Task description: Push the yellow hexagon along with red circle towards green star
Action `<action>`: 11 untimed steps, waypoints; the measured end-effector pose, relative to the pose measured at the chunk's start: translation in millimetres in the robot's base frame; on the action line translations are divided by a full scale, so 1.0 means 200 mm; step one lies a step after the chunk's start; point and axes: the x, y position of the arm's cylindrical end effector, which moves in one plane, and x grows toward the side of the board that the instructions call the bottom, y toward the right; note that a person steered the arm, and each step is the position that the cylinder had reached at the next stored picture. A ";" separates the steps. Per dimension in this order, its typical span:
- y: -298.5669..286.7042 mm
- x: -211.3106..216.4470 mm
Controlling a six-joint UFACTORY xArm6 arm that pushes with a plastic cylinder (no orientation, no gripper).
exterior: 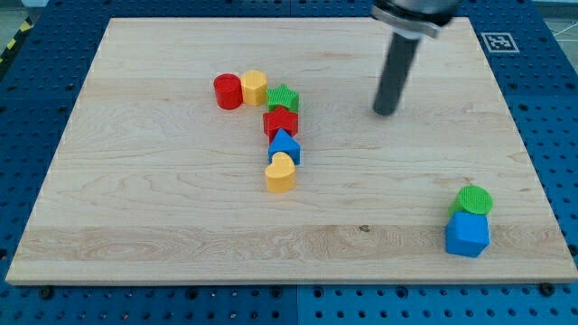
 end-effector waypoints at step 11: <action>-0.40 0.02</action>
